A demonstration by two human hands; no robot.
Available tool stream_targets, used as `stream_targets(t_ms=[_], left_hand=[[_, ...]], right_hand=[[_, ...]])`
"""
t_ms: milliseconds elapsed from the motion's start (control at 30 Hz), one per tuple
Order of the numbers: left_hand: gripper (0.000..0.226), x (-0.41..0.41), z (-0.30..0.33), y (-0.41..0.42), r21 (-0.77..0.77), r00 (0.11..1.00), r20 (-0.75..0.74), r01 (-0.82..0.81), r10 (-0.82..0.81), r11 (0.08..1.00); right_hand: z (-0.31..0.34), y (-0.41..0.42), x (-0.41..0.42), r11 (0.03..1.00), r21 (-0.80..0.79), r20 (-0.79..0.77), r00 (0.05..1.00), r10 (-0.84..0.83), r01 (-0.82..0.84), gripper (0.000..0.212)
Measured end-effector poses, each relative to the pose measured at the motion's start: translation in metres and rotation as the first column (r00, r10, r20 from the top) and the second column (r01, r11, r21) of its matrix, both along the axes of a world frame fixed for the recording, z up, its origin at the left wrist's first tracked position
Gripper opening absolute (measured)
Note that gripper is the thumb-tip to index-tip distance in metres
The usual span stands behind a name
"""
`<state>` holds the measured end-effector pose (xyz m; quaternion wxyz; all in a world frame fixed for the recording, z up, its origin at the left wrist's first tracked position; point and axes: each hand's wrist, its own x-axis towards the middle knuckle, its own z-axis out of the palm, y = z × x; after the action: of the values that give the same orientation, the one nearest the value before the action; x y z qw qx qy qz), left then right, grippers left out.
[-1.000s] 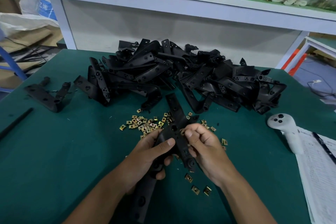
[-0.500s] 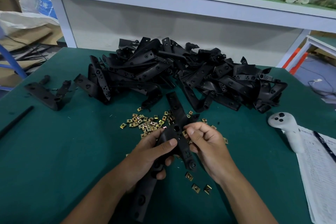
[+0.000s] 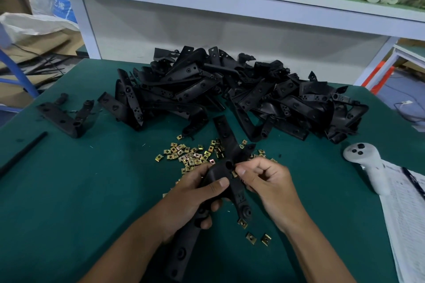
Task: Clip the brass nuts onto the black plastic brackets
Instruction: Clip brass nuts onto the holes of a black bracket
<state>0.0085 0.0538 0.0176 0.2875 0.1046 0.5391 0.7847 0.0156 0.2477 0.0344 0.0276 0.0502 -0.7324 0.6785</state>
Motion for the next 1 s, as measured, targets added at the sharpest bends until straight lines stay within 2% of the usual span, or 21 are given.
stream_targets(t_ms=[100, 267, 400, 467, 533, 600, 700, 833, 1000], left_hand=[[0.014, 0.0, 0.0, 0.001, -0.01, 1.0, -0.007, -0.018, 0.018, 1.0], [0.021, 0.001, -0.002, 0.0, -0.026, 0.997, -0.061, -0.039, 0.037, 0.999], [0.035, 0.001, -0.003, 0.004, 0.057, 0.997, -0.057, -0.039, 0.043, 0.998], [0.043, 0.0, -0.004, 0.006, 0.105, 0.999, -0.01, -0.052, 0.054, 0.993], [0.039, -0.002, -0.005, 0.005, 0.13, 0.998, 0.019, -0.064, 0.062, 0.989], [0.035, -0.004, -0.004, 0.003, 0.148, 0.997, 0.035, -0.075, 0.071, 0.986], [0.045, -0.007, -0.003, 0.001, 0.15, 0.992, 0.065, -0.121, 0.112, 0.981], [0.064, -0.008, -0.002, 0.001, 0.174, 0.987, 0.097, -0.144, 0.128, 0.974], [0.061, -0.008, 0.0, 0.002, 0.175, 0.983, 0.11, -0.165, 0.147, 0.971]], right_hand=[[0.0, 0.001, 0.001, 1.0, 0.01, 0.022, 0.999, 0.026, -0.026, 0.012], [-0.001, 0.0, 0.001, 0.989, -0.125, 0.166, 0.981, 0.101, -0.08, 0.018], [-0.004, -0.006, 0.0, 0.923, -0.364, 0.228, 0.95, 0.214, -0.121, 0.04], [-0.005, -0.008, -0.001, 0.878, -0.473, 0.246, 0.945, 0.215, -0.076, 0.035], [-0.005, -0.007, -0.004, 0.84, -0.542, 0.275, 0.939, 0.207, -0.027, 0.032], [-0.007, -0.004, -0.006, 0.82, -0.571, 0.304, 0.936, 0.177, 0.031, 0.023], [-0.008, 0.001, -0.009, 0.803, -0.584, 0.346, 0.931, 0.117, 0.116, 0.009], [-0.008, 0.004, -0.01, 0.812, -0.563, 0.389, 0.916, 0.094, 0.156, 0.012], [-0.009, 0.008, -0.011, 0.84, -0.537, 0.339, 0.932, 0.128, 0.08, 0.032]])
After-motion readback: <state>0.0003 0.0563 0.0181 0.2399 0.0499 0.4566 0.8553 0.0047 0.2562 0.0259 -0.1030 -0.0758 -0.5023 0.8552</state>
